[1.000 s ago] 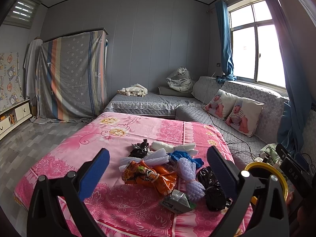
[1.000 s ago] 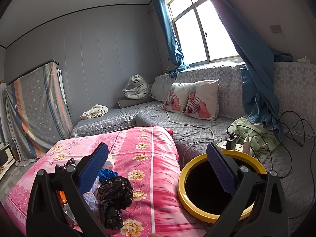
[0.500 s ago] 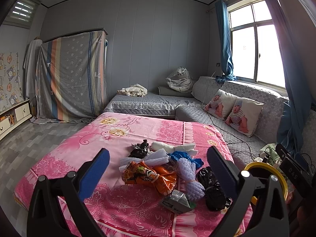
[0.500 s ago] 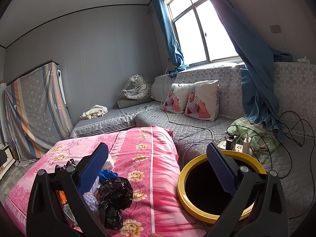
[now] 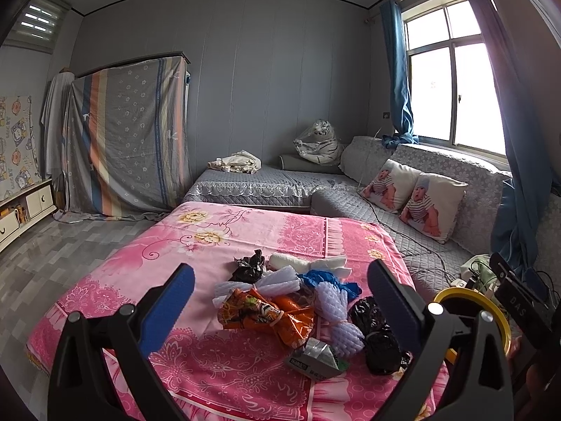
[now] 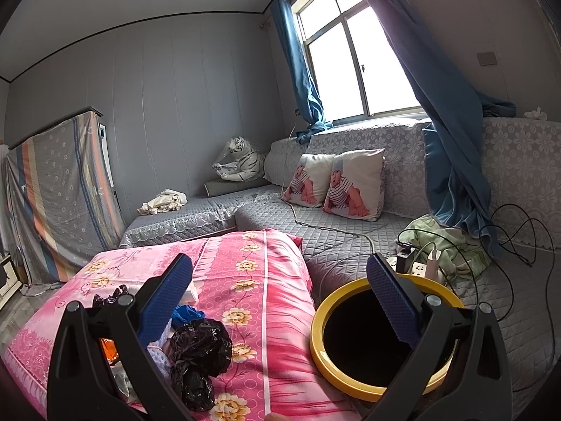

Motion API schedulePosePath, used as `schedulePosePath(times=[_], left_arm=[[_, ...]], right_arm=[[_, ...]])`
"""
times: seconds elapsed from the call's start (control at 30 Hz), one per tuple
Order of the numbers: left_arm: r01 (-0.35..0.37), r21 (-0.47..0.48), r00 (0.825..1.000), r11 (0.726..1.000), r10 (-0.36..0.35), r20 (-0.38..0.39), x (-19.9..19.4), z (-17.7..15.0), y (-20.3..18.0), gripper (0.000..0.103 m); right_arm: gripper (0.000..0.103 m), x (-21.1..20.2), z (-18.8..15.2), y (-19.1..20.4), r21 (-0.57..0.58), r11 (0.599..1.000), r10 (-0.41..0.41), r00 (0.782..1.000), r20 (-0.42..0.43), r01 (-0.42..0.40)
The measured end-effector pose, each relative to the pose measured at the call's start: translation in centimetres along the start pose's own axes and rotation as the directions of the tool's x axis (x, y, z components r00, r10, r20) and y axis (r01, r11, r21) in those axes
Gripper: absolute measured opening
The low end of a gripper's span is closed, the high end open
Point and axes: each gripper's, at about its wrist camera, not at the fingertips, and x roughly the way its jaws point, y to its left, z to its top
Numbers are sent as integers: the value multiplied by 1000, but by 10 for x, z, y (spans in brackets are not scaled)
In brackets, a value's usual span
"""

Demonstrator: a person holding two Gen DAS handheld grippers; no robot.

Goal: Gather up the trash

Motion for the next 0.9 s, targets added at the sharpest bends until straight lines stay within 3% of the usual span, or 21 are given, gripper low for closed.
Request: schedulePosePath(times=[0.13, 0.27, 0.53, 0.73, 0.9], left_arm=[[45, 20, 998, 999, -44, -39, 12, -4, 13, 95], [160, 26, 974, 987, -154, -167, 35, -23, 33, 95], [105, 59, 949, 993, -83, -305, 76, -64, 58, 95], [149, -18, 911, 989, -144, -386, 107, -72, 70, 95], [130, 15, 912, 991, -114, -394, 123, -65, 67, 95]], right_arm=[[95, 12, -2, 2, -6, 998, 61, 997, -44, -62], [95, 36, -14, 1, 27, 991, 133, 978, -159, -130], [95, 59, -35, 18, -16, 973, 221, 943, -249, -232], [95, 68, -45, 31, -58, 956, 256, 916, -309, -287], [95, 79, -56, 39, -70, 941, 282, 882, -377, -331]])
